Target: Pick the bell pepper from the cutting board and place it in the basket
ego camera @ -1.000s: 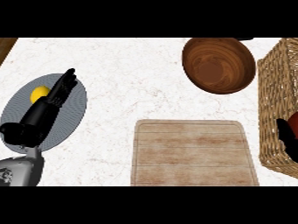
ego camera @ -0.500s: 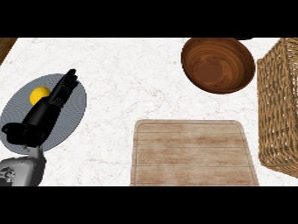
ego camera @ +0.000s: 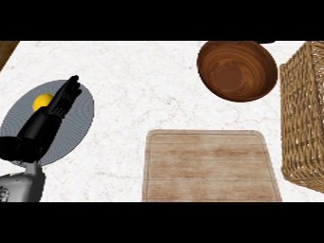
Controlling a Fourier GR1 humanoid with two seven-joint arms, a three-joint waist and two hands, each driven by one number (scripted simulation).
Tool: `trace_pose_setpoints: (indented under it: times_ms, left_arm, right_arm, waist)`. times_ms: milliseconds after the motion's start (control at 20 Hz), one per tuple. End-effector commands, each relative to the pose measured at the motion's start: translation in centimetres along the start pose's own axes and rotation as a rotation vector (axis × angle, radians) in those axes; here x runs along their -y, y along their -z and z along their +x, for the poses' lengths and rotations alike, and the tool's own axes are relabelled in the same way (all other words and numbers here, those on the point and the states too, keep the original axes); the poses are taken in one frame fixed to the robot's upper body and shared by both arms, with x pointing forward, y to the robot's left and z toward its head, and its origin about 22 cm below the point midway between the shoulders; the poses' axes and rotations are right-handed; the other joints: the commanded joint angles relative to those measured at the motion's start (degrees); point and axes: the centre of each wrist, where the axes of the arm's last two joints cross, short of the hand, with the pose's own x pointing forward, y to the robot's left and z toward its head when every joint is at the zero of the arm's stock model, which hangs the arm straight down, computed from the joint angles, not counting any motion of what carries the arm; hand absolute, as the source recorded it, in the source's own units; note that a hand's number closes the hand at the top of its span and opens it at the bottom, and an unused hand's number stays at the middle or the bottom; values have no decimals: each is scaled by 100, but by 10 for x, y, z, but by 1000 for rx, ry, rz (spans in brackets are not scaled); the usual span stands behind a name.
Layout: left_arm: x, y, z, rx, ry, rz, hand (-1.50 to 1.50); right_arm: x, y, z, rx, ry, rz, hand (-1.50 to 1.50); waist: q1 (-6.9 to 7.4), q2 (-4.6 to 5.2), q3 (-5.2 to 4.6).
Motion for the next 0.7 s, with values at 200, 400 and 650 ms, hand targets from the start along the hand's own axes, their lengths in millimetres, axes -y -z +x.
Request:
trace_pose_setpoints:
  times_ms: [200, 400, 650]
  left_arm:
    - [-8, 10, -12, 15, -10, 2, 0]
    - [2, 5, -7, 13, -5, 5, 0]
    - [16, -7, 15, 3, -12, 6, 0]
  right_arm:
    - [-8, 18, -56, 59, -48, -69, 150]
    - [-1, 40, -69, 41, 32, -210, 150]
    - [-9, 26, -83, 52, 60, -188, -150]
  waist:
    - [-16, 8, -2]
    - [17, 10, 0]
    - [-6, -10, -1]
